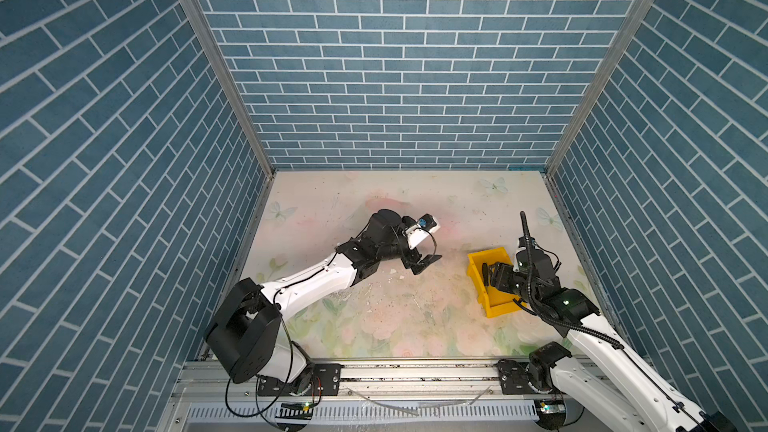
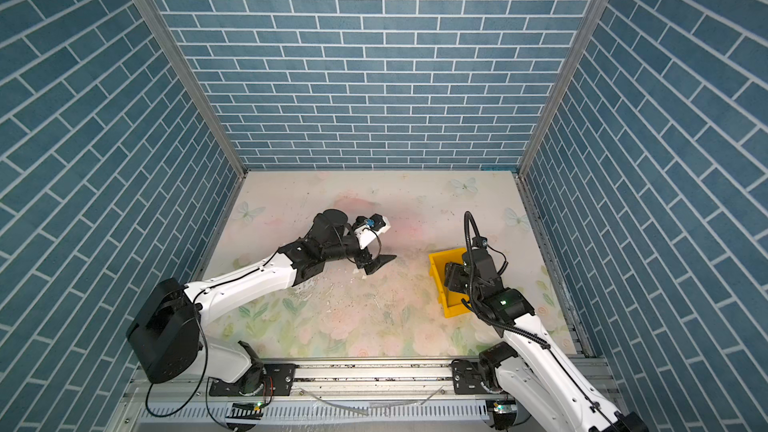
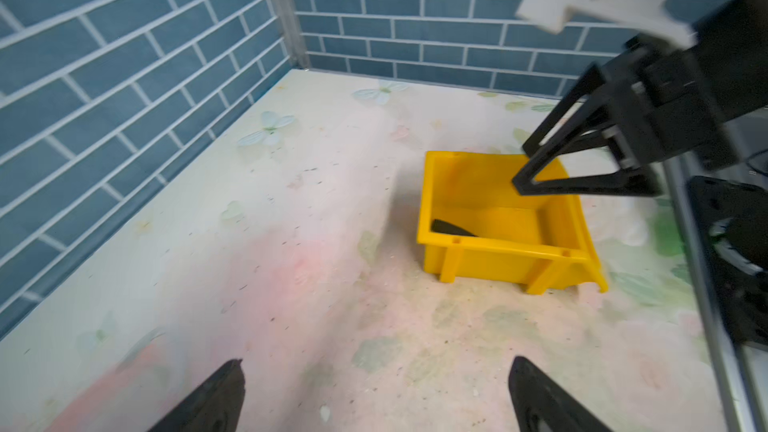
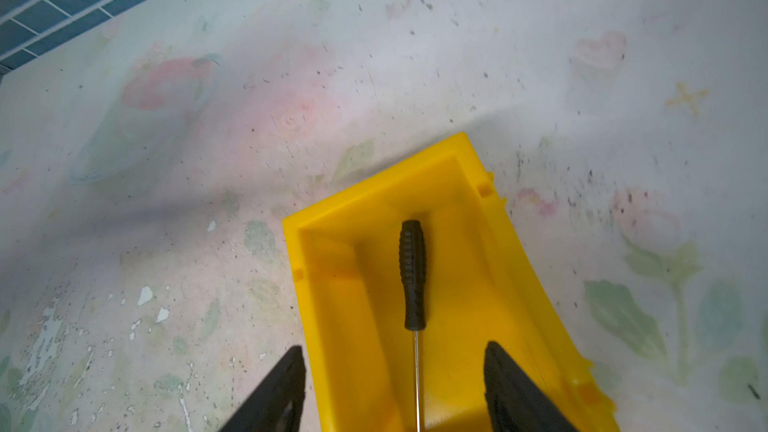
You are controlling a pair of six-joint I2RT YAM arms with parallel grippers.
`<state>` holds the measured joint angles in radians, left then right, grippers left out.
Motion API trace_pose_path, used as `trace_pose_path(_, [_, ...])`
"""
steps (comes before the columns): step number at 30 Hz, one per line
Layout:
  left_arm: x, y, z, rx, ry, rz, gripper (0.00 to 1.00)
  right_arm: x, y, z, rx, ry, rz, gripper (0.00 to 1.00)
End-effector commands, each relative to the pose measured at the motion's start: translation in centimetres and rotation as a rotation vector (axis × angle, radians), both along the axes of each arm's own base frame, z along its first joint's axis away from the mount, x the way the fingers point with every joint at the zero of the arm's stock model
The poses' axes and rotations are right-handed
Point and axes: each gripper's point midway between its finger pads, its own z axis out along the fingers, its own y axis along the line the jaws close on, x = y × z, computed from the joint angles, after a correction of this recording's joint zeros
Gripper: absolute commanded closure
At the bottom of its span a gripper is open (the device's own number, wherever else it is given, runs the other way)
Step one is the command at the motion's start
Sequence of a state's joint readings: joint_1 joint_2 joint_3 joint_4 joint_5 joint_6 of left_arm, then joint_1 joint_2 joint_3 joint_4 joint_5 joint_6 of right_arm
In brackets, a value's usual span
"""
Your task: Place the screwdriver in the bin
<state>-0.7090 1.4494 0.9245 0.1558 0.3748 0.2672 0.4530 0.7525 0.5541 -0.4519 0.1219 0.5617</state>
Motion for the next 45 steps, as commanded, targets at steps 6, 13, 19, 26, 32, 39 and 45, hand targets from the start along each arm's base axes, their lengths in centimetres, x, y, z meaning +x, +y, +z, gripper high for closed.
trace_pose_path(6, [6.1, 10.3, 1.0, -0.072, -0.072, 0.435, 0.00, 5.7, 0.0, 5.4, -0.183, -0.270, 0.143, 0.24])
trace_pose_path(13, [7.2, 16.6, -0.5, -0.083, -0.058, 0.632, 0.00, 10.7, -1.8, 6.1, -0.246, -0.434, 0.111, 0.17])
trace_pose_path(19, [6.9, 23.2, -3.5, 0.016, -0.084, 0.886, 0.00, 12.9, -5.0, 4.2, -0.272, -0.461, 0.022, 0.13])
trace_pose_path(26, [6.8, 28.7, -4.5, 0.105, -0.138, 1.112, 0.00, 13.3, -10.2, 0.6, -0.350, -0.413, -0.110, 0.12])
trace_pose_path(32, [6.8, 33.1, -7.8, 0.051, -0.159, 1.257, 0.00, 14.1, -11.7, -2.1, -0.330, -0.440, -0.164, 0.07])
trace_pose_path(39, [8.8, 34.4, -9.5, -0.017, -0.126, 1.241, 0.00, 14.6, -11.5, -4.4, -0.310, -0.447, -0.148, 0.01])
trace_pose_path(45, [9.3, 34.3, -10.7, -0.020, -0.088, 1.213, 0.00, 14.9, -11.6, -4.7, -0.302, -0.421, -0.142, 0.01])
